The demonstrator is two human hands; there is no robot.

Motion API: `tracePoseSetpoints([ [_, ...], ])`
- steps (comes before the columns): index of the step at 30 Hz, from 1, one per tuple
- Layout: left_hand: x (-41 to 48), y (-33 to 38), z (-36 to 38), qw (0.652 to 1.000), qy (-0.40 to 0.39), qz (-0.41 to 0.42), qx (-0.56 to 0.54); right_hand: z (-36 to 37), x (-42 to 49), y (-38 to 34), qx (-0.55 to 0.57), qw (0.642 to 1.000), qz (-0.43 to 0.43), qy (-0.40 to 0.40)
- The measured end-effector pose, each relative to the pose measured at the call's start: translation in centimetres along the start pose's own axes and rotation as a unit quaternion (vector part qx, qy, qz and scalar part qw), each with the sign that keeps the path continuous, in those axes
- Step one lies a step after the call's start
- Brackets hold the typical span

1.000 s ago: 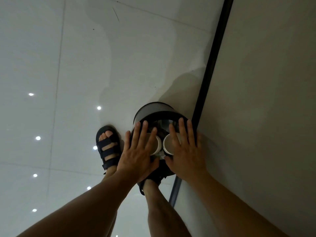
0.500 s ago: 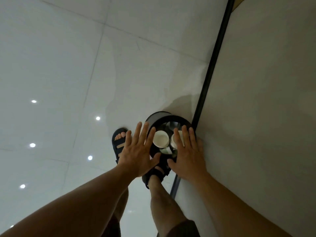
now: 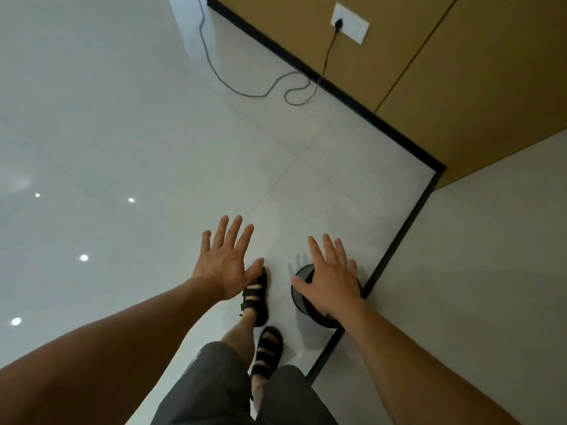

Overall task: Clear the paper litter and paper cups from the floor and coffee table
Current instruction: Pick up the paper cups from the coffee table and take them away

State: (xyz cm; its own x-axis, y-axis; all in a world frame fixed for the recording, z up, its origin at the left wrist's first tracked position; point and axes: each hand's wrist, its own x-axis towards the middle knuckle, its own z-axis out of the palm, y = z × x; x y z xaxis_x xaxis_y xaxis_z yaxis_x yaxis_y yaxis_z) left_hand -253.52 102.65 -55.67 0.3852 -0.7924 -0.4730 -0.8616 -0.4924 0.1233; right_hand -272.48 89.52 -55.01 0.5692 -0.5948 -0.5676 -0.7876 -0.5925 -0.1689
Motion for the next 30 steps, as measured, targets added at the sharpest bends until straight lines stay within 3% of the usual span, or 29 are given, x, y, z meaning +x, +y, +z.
tracePoseSetpoints([
  [7,-17.0,-7.0,-2.4,0.984,0.05,-0.146,-0.091,-2.7,-7.5,-11.7,-0.069,0.991,-0.111,-0.015],
  [14,-31.8,-18.0,-1.8,0.929,0.148,-0.291,-0.177,-2.5,-13.2,-29.7,-0.155,0.956,-0.25,-0.004],
  [23,-56.6,-34.7,5.5,0.812,0.213,-0.491,-0.232,8.0,-25.1,-57.8,-0.234,0.869,-0.435,-0.018],
  [30,-71.2,-44.1,9.5,0.713,0.247,-0.603,-0.258,15.4,-32.0,-74.7,-0.272,0.798,-0.537,-0.035],
])
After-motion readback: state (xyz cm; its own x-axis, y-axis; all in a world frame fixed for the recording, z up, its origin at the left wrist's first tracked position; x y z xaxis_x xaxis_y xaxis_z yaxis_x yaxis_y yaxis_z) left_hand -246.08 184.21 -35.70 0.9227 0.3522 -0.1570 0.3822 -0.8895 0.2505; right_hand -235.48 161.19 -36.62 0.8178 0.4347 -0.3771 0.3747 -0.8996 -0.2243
